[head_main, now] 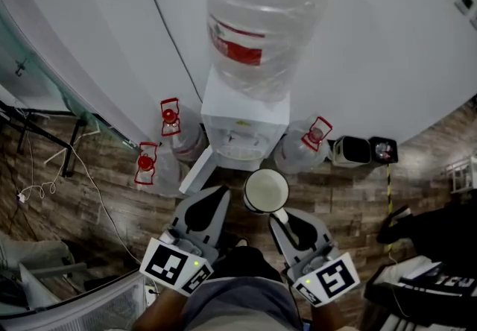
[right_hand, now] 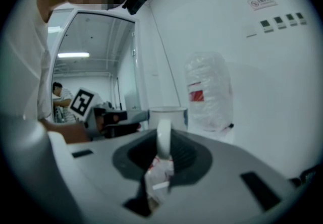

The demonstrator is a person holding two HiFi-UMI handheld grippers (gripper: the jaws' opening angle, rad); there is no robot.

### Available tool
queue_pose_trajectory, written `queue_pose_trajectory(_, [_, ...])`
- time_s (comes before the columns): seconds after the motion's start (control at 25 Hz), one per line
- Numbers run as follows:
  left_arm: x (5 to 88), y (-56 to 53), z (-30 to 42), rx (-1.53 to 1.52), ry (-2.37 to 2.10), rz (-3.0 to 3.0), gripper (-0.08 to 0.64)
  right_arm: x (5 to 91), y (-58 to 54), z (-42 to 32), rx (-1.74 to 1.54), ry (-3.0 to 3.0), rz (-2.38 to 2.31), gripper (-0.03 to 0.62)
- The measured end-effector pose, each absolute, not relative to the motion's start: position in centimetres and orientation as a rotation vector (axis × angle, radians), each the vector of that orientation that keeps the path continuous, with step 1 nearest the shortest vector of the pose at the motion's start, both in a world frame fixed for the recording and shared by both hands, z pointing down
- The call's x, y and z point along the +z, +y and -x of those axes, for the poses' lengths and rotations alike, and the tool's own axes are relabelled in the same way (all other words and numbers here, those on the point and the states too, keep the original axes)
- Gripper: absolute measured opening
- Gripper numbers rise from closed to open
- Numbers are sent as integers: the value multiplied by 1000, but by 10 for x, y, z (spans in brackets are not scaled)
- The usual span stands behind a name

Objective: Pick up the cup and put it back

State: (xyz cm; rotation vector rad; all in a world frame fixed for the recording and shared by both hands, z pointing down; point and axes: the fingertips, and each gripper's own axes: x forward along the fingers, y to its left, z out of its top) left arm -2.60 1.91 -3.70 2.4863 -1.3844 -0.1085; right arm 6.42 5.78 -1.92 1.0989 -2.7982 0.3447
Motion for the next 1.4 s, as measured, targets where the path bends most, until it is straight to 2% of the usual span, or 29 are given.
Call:
queue_pose_trajectory(0.6, [31, -24, 49, -67, -1382, -2437, 6, 52, 23, -49, 394, -2785, -1095, 75])
queue_pose_trajectory(1.4, [210, -67, 59, -29, -1369, -2461, 6, 249, -14, -33, 405, -2801, -1065, 75])
